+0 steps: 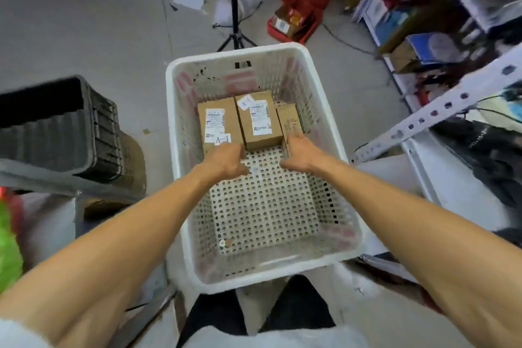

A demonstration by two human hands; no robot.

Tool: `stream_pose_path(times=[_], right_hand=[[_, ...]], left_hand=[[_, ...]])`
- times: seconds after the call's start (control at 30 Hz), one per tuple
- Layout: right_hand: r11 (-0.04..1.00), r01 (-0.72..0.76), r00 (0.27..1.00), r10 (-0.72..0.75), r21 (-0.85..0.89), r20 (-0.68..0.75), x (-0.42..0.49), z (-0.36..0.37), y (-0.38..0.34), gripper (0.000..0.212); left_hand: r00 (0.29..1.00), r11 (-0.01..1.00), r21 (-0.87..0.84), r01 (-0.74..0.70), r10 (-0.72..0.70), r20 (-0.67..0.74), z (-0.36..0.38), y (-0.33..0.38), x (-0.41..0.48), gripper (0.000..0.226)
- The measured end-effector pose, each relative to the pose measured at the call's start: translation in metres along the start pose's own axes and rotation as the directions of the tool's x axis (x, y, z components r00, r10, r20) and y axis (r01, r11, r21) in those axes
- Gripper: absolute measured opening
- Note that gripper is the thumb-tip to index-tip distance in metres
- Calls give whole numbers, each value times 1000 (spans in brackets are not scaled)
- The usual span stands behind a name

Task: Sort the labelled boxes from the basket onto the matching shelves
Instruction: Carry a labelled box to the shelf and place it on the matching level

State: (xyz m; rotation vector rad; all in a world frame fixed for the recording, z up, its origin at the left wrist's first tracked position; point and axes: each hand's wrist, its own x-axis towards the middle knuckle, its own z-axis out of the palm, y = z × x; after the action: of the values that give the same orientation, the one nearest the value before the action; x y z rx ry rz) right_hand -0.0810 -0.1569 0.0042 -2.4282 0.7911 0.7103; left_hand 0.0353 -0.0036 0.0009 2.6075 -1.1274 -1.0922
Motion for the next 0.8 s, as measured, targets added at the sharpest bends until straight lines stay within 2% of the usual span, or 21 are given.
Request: stream_pose_path(times=[0.07, 0.13, 0.27, 0.37, 0.53, 0.6, 0.7, 0.8], right_hand=[[999, -52, 999, 52, 13, -13, 22, 13, -2, 80], [995, -100, 995, 101, 16, -24, 40, 28, 1, 80], [987, -150, 988, 148, -53, -44, 77, 58, 21, 73], [981, -179, 982, 173, -81, -73, 108, 77, 43, 75], [949, -172, 983, 149, -264, -105, 156, 92, 74, 61], [936, -183, 982, 160, -300, -100, 175, 98, 80, 72], [934, -273, 961, 255, -231, -105, 199, 115, 79, 90], [923, -352, 922, 313, -154, -227, 211, 134, 73, 82]], left_hand=[[999, 1000, 25, -14, 13, 44, 5, -8, 23, 21], [997, 1000, 17, -17, 16, 78, 14, -13, 45, 20], [994, 999, -33, 17, -14, 104, 43, -24, 88, 44], [998, 993, -109, 39, -33, 54, 59, -27, 118, 48], [997, 996, -75, 38, -33, 68, 82, -30, 152, 50], [996, 996, -65, 57, -52, 69, 92, -35, 158, 49], [993, 997, -31, 65, -62, 101, 108, -42, 165, 48], [990, 994, -75, 75, -65, 122, 122, -42, 168, 47]])
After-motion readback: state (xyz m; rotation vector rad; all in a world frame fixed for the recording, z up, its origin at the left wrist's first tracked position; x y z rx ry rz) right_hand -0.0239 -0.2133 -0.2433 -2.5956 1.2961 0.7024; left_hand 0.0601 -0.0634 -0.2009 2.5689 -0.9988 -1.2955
